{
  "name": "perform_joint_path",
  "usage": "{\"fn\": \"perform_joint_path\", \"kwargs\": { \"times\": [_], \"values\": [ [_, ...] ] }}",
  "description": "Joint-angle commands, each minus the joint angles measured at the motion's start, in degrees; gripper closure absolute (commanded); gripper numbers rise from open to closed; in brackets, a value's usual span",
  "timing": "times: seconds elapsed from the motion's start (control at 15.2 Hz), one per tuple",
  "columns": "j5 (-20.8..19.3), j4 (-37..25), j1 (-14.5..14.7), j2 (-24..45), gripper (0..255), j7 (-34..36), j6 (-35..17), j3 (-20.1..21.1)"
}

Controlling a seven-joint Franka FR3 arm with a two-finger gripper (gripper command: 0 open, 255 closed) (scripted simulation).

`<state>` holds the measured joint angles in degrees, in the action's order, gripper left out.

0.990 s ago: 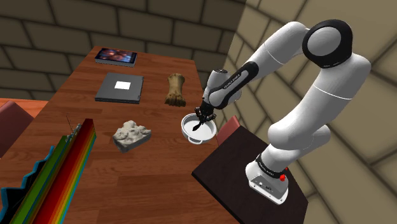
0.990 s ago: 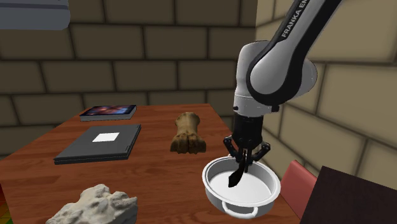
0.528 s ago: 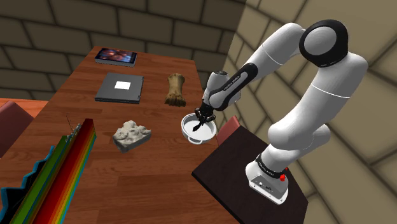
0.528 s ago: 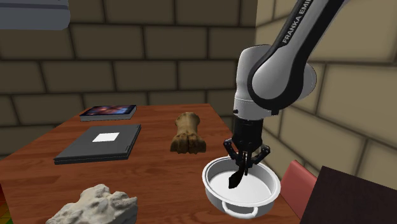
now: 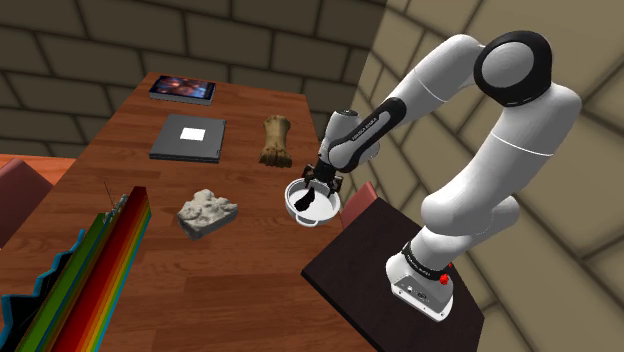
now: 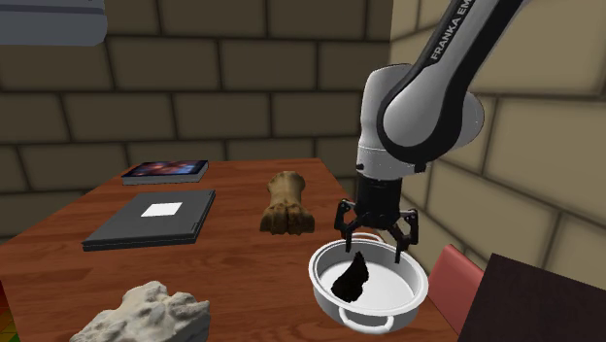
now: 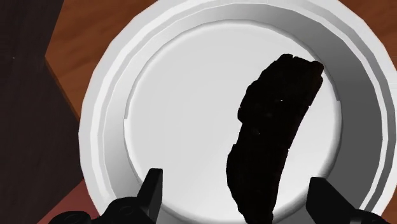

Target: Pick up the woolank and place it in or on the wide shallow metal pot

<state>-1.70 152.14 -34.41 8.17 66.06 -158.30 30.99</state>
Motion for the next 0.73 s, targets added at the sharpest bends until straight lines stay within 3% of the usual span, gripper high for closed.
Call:
{"fn": "perform_joint_path", "kwargs": {
  "times": [0.0, 0.13, 0.66],
  "values": [
    [4.93, 0.08, -1.56, -4.03, 0, -3.56, 3.46, 2.27],
    [9.77, -0.14, -2.03, -8.72, 0, -7.03, 7.77, 3.34],
    [9.76, -0.14, -1.7, -8.72, 0, -7.03, 7.77, 3.01]
  ]
}}
